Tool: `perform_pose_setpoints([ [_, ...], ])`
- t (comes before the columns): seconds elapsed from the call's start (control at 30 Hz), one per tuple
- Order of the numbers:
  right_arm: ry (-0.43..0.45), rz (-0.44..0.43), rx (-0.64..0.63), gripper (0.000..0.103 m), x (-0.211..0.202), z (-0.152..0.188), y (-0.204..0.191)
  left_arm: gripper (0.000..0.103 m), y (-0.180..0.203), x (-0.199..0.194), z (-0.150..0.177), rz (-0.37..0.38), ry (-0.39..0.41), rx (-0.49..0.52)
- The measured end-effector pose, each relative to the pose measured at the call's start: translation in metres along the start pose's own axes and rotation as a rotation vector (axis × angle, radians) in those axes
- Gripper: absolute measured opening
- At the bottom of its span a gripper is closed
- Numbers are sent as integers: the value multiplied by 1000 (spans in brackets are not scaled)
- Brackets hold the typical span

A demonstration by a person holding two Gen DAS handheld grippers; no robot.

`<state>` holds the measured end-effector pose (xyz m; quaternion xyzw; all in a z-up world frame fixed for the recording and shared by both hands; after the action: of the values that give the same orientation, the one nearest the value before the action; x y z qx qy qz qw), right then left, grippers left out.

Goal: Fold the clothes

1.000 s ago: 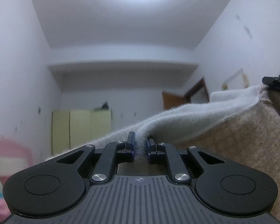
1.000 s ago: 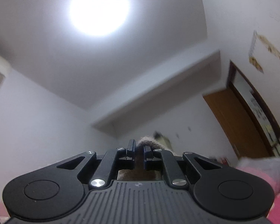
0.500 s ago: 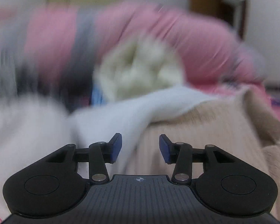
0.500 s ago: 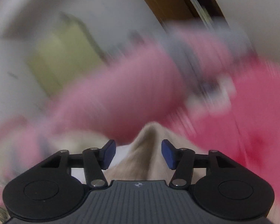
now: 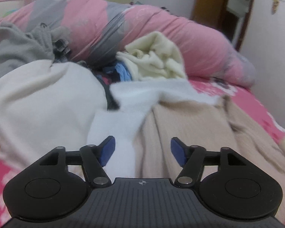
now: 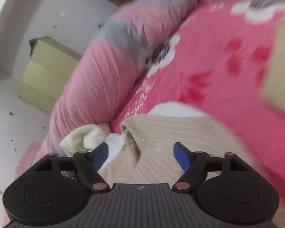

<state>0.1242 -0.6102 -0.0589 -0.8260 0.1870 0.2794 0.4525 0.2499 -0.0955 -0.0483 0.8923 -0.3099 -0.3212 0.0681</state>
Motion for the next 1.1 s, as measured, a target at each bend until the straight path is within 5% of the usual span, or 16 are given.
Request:
perform_pose_setpoints([
  [0.23, 3, 105, -17, 96, -100, 53, 101, 71, 35, -79, 93, 109, -100, -21],
  [0.47, -211, 90, 132, 96, -81, 137, 166, 71, 75, -106, 173, 234, -157, -151],
  [0.6, -162, 60, 116, 94, -63, 143, 156, 71, 94, -94, 205, 217, -188, -176],
  [0.7, -148, 28, 108, 67, -46, 145, 142, 71, 101, -79, 217, 183, -158, -198],
  [0.73, -149, 30, 108, 49, -39, 148, 139, 70, 100, -74, 219, 161, -143, -206],
  [0.77, -151, 37, 109, 18, -32, 152, 138, 68, 98, -68, 221, 133, -133, -208],
  [0.8, -149, 58, 107, 12, -26, 156, 138, 56, 97, -63, 223, 104, -124, -210],
  [0.93, 25, 59, 13, 7, -62, 132, 115, 17, 89, -60, 223, -2, -91, -191],
  [1.03, 264, 22, -18, 7, -124, 79, 103, 13, 80, -67, 225, 24, -88, -238],
  [1.1, 335, 53, -12, 7, -143, 49, 111, 14, 76, -72, 226, 40, -85, -247],
])
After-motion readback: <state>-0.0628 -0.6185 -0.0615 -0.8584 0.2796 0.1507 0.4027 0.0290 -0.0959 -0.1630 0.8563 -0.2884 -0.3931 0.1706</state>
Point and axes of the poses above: each gripper's, at about its wrist camera, not at the fingertips, and x roughly the way its jaws point, y to its right, z to its underside, the point moved 10 cm from there along x, roughly the way its jaws point, and after that the axes turned 13 degrees about z, right-handed, at the moved point
